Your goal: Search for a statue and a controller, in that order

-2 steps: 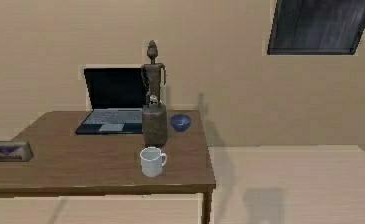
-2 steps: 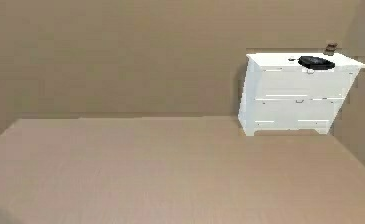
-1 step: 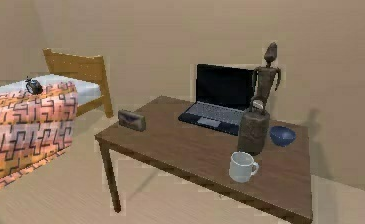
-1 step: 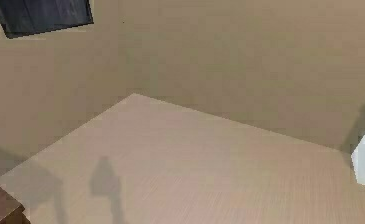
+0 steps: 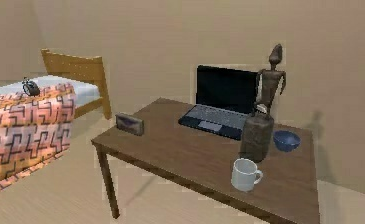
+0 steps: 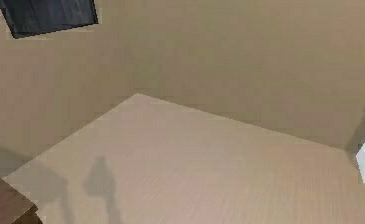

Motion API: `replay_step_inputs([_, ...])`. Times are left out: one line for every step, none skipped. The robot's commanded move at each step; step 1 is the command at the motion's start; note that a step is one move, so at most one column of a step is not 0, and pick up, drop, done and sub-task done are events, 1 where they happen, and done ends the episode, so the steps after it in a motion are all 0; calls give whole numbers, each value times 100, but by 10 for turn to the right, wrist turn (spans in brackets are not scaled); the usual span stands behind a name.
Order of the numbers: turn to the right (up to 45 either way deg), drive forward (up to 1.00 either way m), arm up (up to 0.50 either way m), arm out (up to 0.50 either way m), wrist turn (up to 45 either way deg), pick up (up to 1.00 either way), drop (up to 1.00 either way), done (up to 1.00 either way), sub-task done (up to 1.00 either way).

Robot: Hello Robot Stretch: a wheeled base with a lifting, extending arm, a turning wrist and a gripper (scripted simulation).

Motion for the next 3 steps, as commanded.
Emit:
replay_step_inputs([210,0,0,0,0,0,0,0,0])
replay_step_inputs([0,0,0,0,0,0,0,0,100])
replay_step_inputs([-450,0,0,0,0,0,0,0,0])
